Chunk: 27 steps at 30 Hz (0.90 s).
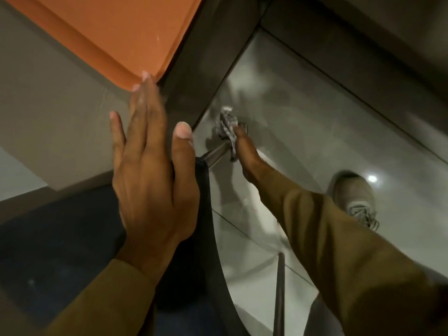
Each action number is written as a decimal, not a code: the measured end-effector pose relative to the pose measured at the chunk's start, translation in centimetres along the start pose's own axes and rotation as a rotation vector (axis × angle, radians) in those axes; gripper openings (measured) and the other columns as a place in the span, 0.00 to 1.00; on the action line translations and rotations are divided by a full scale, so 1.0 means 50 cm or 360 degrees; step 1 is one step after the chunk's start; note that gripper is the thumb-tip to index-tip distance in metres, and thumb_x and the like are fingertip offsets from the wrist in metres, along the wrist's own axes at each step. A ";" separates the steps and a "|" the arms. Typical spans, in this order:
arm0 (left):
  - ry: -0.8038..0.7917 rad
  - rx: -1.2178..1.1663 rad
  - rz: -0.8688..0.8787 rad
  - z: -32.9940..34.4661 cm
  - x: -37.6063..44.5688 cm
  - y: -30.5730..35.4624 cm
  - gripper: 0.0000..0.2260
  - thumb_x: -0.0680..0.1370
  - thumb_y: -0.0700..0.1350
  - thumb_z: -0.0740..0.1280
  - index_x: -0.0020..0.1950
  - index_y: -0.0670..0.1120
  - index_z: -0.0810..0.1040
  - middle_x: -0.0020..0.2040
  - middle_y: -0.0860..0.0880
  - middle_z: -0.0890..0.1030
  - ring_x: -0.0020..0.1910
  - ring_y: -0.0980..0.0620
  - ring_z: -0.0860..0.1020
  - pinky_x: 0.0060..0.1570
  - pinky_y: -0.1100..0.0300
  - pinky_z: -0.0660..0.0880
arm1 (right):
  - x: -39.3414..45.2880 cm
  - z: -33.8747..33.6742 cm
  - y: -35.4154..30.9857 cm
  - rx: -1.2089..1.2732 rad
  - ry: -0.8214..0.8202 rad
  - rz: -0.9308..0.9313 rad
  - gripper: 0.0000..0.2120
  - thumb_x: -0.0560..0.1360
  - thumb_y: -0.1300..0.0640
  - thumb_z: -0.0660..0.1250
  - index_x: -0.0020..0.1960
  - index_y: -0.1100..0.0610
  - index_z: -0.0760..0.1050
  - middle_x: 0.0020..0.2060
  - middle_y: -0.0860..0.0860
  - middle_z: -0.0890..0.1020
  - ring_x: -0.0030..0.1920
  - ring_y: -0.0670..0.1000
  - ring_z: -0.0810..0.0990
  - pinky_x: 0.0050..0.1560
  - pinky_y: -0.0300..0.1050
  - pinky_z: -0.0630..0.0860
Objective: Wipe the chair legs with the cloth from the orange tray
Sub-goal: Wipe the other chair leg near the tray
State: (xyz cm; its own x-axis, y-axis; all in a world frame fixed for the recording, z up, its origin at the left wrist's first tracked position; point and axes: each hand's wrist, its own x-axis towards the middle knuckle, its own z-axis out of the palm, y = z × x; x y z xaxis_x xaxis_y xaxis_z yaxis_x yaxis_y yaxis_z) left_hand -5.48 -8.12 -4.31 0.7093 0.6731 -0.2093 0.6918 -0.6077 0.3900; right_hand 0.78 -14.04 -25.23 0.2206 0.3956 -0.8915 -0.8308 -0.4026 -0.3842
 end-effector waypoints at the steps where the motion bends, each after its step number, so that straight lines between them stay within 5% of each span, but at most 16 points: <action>1: 0.0001 0.0004 0.0003 0.001 0.001 0.000 0.31 0.88 0.52 0.46 0.89 0.39 0.55 0.90 0.45 0.59 0.91 0.48 0.55 0.91 0.47 0.43 | 0.007 0.005 -0.008 0.0031 0.0017 0.0026 0.26 0.91 0.45 0.52 0.86 0.52 0.66 0.83 0.56 0.73 0.83 0.59 0.72 0.86 0.59 0.65; 4: -0.0020 0.0009 -0.0017 -0.003 0.001 0.005 0.31 0.88 0.52 0.46 0.89 0.39 0.55 0.90 0.44 0.59 0.91 0.48 0.54 0.92 0.46 0.43 | -0.062 0.027 -0.038 0.0059 0.0010 -0.0101 0.24 0.91 0.46 0.54 0.85 0.52 0.68 0.83 0.55 0.74 0.83 0.57 0.72 0.87 0.63 0.64; 7: -0.0026 -0.0006 -0.0037 -0.005 0.000 0.010 0.30 0.88 0.53 0.47 0.89 0.40 0.54 0.90 0.44 0.59 0.91 0.48 0.54 0.92 0.45 0.43 | -0.216 0.028 -0.032 0.0038 -0.0185 -0.0364 0.28 0.88 0.38 0.57 0.87 0.39 0.62 0.88 0.46 0.66 0.88 0.53 0.66 0.88 0.59 0.65; 10: -0.0023 0.0024 -0.0023 -0.003 0.002 0.008 0.30 0.89 0.53 0.46 0.89 0.40 0.54 0.90 0.44 0.60 0.91 0.48 0.55 0.92 0.45 0.44 | -0.291 0.029 -0.010 0.0029 -0.0330 -0.0383 0.26 0.82 0.32 0.60 0.80 0.26 0.67 0.84 0.39 0.71 0.82 0.42 0.73 0.75 0.29 0.75; 11: -0.0022 0.0025 -0.0020 -0.003 0.002 0.007 0.31 0.89 0.53 0.46 0.89 0.40 0.55 0.90 0.44 0.60 0.91 0.48 0.55 0.92 0.45 0.44 | -0.278 0.030 -0.006 0.0044 -0.0318 -0.0409 0.26 0.83 0.33 0.60 0.81 0.28 0.68 0.84 0.40 0.72 0.82 0.42 0.73 0.73 0.27 0.74; 15: 0.0017 -0.0001 0.0009 0.002 -0.001 -0.001 0.30 0.89 0.52 0.47 0.89 0.39 0.56 0.90 0.44 0.60 0.91 0.47 0.55 0.91 0.49 0.43 | -0.108 0.015 0.009 -0.0166 -0.0091 -0.0407 0.26 0.92 0.46 0.54 0.89 0.48 0.62 0.89 0.49 0.65 0.89 0.51 0.62 0.91 0.56 0.59; 19: 0.0064 -0.0030 0.0046 0.007 0.000 -0.008 0.29 0.89 0.51 0.47 0.88 0.38 0.57 0.89 0.43 0.62 0.90 0.46 0.57 0.89 0.52 0.43 | 0.031 -0.023 0.011 -0.0162 0.0015 -0.0104 0.25 0.93 0.51 0.51 0.85 0.59 0.68 0.83 0.59 0.74 0.84 0.58 0.72 0.86 0.45 0.63; 22: 0.0090 -0.0032 0.0036 0.008 0.001 -0.006 0.29 0.89 0.50 0.47 0.87 0.36 0.59 0.89 0.41 0.63 0.90 0.44 0.58 0.90 0.47 0.45 | 0.015 -0.013 -0.017 -0.0106 -0.0068 -0.0086 0.24 0.92 0.49 0.52 0.84 0.58 0.71 0.81 0.60 0.77 0.73 0.54 0.80 0.80 0.44 0.73; 27: 0.0038 -0.0008 -0.0003 -0.002 0.000 0.007 0.29 0.89 0.50 0.47 0.88 0.38 0.58 0.89 0.43 0.62 0.90 0.45 0.56 0.91 0.42 0.45 | -0.203 0.008 -0.017 -0.0096 -0.0251 -0.0357 0.29 0.86 0.34 0.57 0.86 0.40 0.67 0.81 0.44 0.75 0.83 0.49 0.71 0.86 0.53 0.66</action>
State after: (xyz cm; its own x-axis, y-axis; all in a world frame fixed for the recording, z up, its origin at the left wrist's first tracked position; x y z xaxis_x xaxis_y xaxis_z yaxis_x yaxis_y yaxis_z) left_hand -5.27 -8.30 -4.09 0.7045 0.6841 -0.1889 0.6925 -0.6043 0.3942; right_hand -0.93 -17.40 -15.74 0.3094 0.6023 -0.7359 -0.7372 -0.3370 -0.5857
